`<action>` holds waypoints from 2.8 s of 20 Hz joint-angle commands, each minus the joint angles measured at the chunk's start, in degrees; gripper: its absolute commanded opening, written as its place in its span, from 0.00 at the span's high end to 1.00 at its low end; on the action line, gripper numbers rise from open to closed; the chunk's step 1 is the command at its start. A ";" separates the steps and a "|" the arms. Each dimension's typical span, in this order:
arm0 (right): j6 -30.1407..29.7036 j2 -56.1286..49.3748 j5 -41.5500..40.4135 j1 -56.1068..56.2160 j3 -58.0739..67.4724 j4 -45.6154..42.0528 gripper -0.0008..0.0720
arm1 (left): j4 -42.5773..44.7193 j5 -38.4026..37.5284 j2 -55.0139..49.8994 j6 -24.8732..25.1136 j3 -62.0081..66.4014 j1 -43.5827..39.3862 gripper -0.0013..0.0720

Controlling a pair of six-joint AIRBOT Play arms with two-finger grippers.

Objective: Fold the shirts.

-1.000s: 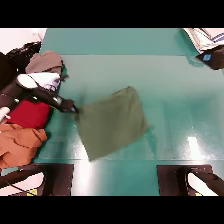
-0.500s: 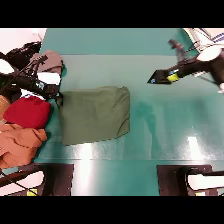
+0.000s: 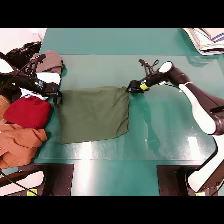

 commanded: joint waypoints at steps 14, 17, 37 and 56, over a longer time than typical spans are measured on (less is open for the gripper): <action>1.16 28.85 -5.75 -3.67 7.56 -19.65 0.97 | -0.42 -0.09 11.93 -3.10 21.86 0.07 0.95; 1.18 43.34 -5.40 -4.59 7.56 -25.29 0.97 | -4.66 0.52 18.60 -3.08 31.28 0.07 0.95; 12.55 49.44 9.25 -4.55 -24.52 -34.05 0.97 | -7.30 1.53 24.76 -8.57 -13.07 0.07 0.95; 14.03 15.47 4.22 -8.35 4.17 -30.93 0.53 | -13.31 15.67 -12.57 2.99 3.80 0.59 0.40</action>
